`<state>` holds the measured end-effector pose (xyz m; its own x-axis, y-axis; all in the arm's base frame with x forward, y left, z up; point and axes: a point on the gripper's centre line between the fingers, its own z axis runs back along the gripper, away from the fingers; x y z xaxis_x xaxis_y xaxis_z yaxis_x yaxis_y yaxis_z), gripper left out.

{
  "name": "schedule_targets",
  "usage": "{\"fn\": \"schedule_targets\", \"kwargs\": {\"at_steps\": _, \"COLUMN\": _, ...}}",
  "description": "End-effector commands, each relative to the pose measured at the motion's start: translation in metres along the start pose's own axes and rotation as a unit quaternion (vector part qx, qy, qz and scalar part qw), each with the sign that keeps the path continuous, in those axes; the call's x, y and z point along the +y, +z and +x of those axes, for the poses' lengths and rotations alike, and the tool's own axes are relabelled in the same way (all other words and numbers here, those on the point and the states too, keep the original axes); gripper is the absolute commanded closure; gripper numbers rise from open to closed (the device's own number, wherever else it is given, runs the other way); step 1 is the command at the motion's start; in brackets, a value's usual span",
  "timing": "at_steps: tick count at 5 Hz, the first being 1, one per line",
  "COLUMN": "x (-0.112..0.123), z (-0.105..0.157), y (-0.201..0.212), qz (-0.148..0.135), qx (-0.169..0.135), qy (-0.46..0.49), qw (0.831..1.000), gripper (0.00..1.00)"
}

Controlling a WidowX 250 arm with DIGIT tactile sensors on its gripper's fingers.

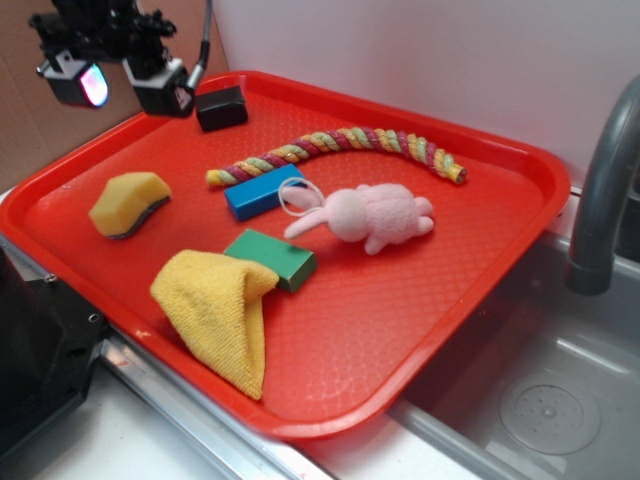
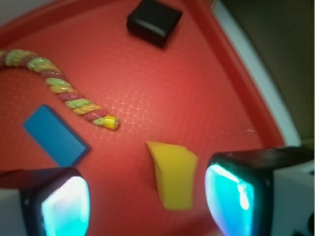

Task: Grab the green sponge.

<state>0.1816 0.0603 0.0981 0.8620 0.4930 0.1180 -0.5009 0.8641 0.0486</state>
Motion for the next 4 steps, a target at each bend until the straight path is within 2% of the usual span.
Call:
{"fn": "schedule_targets", "kwargs": {"at_steps": 1, "x": 0.031, "z": -0.005, "y": -0.033, "qz": 0.018, "qx": 0.025, "qy": 0.030, "qw": 0.999, "gripper": 0.00}}
{"fn": "schedule_targets", "kwargs": {"at_steps": 2, "x": 0.035, "z": -0.005, "y": -0.052, "qz": 0.028, "qx": 0.036, "qy": 0.020, "qw": 0.999, "gripper": 0.00}}
{"fn": "schedule_targets", "kwargs": {"at_steps": 4, "x": 0.026, "z": -0.044, "y": -0.085, "qz": 0.033, "qx": 0.076, "qy": -0.033, "qw": 0.996, "gripper": 0.00}}
